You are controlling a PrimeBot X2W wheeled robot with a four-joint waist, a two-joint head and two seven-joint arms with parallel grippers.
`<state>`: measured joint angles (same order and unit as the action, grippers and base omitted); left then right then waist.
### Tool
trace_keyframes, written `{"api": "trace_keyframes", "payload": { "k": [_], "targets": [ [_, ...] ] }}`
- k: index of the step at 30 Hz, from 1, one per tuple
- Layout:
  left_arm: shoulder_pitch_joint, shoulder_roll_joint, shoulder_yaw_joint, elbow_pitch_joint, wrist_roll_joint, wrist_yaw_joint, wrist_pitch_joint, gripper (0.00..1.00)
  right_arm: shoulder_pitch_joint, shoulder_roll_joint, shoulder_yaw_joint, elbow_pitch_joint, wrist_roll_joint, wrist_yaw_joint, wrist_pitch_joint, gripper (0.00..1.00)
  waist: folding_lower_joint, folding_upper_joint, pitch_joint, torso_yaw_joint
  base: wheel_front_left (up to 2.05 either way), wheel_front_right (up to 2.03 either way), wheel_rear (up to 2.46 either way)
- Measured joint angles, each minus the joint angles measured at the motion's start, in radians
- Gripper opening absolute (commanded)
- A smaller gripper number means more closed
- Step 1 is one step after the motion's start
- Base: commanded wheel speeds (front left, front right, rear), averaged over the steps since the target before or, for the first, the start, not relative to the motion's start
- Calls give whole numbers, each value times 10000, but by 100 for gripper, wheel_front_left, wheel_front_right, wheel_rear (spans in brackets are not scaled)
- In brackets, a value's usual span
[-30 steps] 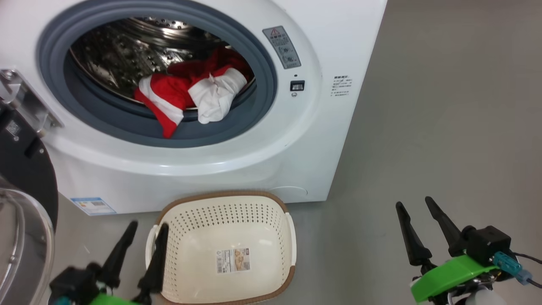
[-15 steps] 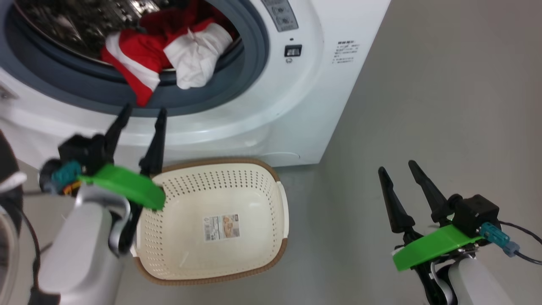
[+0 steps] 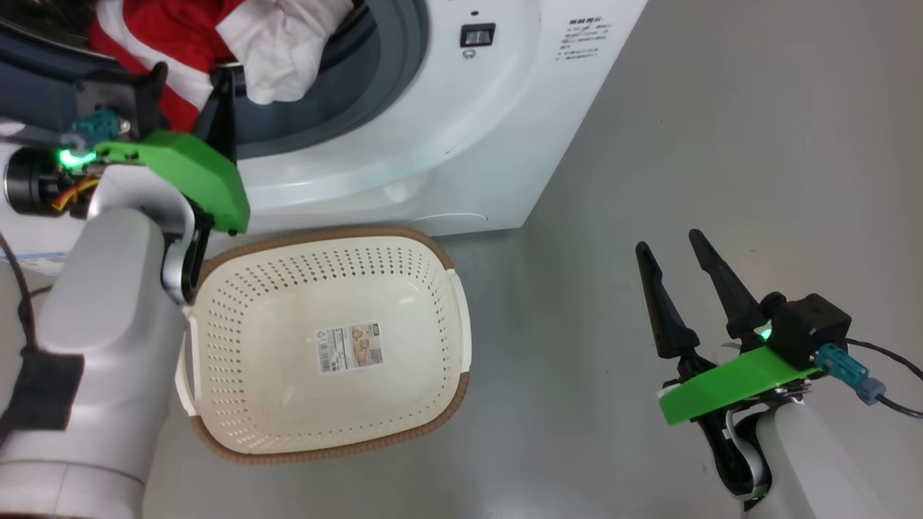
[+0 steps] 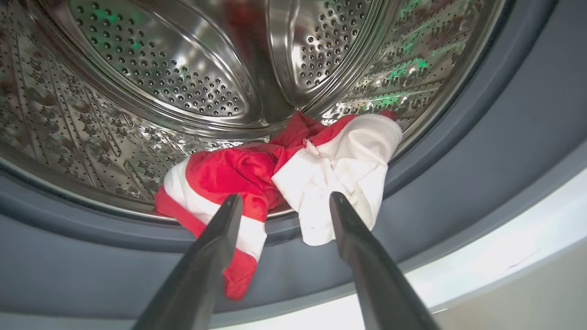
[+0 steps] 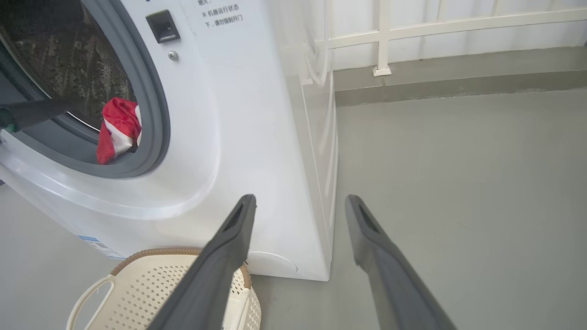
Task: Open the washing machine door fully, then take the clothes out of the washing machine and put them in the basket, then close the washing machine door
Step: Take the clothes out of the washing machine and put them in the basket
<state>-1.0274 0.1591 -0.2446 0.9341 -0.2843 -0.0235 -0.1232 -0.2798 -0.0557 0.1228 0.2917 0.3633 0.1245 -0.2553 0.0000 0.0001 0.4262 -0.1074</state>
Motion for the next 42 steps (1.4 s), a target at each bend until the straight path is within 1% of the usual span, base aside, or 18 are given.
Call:
{"api": "trace_keyframes", "payload": {
  "k": [9,18,20,28,33,42],
  "targets": [
    [-1453,13,-477,1787,614,508,165,100,-347,8,454,-17,247,0,0,100,0,0,293,-259,0,0,0],
    [-2408,318,-888,2999,1078,895,359,100,-555,13,796,-35,546,0,0,100,-1,0,534,-592,0,0,0],
    [-2557,437,-1001,3143,1122,1009,485,100,-556,15,842,-38,616,0,0,100,-1,0,601,-666,0,0,0],
    [-2899,786,-1106,3471,1175,1220,794,100,-688,15,1045,-109,769,0,0,100,0,0,880,-945,0,0,0],
    [-2947,838,-1124,3534,1175,1335,842,100,-755,15,1156,-136,771,0,0,100,0,0,996,-1057,0,0,0],
    [-3147,1066,-1208,3624,1172,1741,1047,100,-768,15,1289,-203,857,0,0,100,0,0,1250,-1279,0,0,0]
  ]
}}
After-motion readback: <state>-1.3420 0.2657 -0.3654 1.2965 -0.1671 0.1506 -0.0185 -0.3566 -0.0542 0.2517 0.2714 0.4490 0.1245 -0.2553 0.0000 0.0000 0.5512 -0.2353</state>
